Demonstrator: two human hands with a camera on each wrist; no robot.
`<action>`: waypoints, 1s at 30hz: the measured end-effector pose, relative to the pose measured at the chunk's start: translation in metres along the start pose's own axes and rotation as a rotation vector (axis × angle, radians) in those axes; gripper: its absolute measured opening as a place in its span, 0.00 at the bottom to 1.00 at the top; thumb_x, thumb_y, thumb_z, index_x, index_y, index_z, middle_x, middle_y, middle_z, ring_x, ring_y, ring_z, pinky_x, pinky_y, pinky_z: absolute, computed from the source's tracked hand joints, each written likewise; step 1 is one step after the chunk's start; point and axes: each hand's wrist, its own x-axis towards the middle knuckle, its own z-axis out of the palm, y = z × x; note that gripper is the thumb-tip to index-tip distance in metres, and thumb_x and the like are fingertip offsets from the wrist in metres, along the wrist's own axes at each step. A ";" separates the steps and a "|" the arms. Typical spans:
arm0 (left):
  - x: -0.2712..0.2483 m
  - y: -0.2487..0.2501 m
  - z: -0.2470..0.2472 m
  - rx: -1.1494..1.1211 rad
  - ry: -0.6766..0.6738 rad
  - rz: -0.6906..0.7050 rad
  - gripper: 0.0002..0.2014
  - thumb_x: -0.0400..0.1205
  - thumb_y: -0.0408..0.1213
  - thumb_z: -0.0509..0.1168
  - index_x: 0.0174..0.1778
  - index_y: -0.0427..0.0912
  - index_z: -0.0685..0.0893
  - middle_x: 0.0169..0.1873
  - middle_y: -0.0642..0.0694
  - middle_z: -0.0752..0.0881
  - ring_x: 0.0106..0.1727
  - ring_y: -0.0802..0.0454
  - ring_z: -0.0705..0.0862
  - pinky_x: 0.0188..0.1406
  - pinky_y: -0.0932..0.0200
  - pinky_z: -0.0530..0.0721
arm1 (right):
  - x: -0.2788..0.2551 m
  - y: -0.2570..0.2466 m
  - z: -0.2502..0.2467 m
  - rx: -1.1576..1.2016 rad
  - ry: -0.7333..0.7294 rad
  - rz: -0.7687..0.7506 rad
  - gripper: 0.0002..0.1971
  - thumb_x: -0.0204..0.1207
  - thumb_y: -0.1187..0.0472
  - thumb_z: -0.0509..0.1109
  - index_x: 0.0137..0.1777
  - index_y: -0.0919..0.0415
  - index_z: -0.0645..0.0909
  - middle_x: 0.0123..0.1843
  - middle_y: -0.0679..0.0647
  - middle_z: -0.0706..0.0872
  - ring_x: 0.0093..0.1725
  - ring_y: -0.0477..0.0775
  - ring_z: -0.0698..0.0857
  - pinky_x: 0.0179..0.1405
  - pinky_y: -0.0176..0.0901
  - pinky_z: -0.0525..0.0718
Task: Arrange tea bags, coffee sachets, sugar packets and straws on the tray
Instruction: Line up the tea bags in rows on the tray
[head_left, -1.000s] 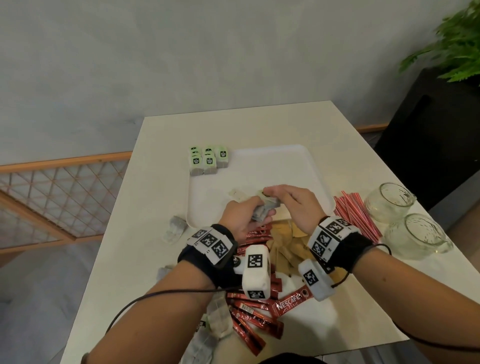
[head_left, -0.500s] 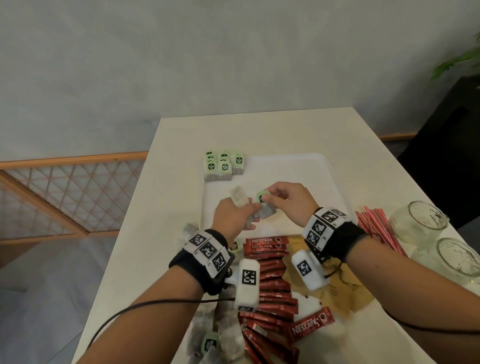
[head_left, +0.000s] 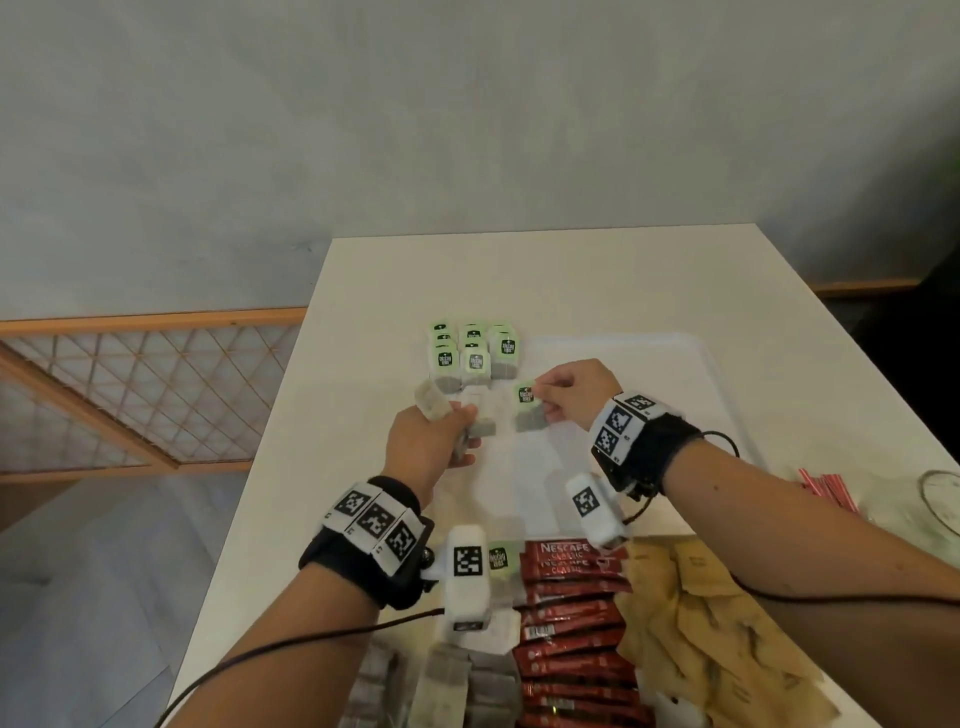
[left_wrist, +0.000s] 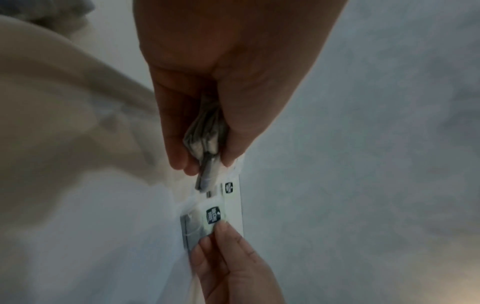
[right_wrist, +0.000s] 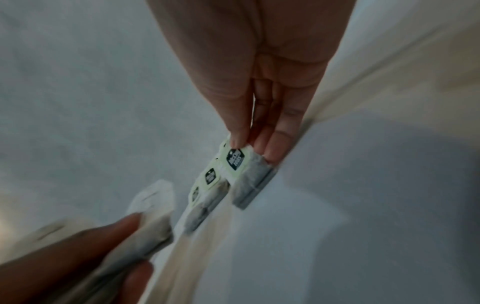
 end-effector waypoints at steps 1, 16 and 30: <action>0.006 0.002 -0.004 -0.008 0.006 0.003 0.06 0.82 0.34 0.71 0.50 0.35 0.86 0.39 0.38 0.90 0.37 0.46 0.89 0.34 0.53 0.91 | 0.007 -0.002 0.001 0.012 0.007 0.010 0.08 0.75 0.67 0.76 0.52 0.70 0.88 0.36 0.58 0.88 0.32 0.51 0.87 0.38 0.39 0.90; 0.029 0.006 -0.020 -0.069 0.010 -0.039 0.03 0.82 0.33 0.70 0.43 0.37 0.86 0.33 0.40 0.88 0.39 0.44 0.89 0.34 0.54 0.91 | 0.041 -0.028 0.016 -0.036 0.092 -0.080 0.05 0.75 0.66 0.76 0.49 0.64 0.86 0.44 0.61 0.90 0.37 0.54 0.89 0.39 0.41 0.91; -0.008 0.023 0.010 0.076 -0.150 0.089 0.09 0.81 0.34 0.71 0.56 0.35 0.88 0.40 0.38 0.90 0.35 0.50 0.89 0.32 0.57 0.89 | -0.035 -0.040 0.003 -0.084 -0.107 -0.272 0.02 0.76 0.56 0.75 0.44 0.54 0.87 0.39 0.51 0.87 0.39 0.51 0.86 0.43 0.46 0.87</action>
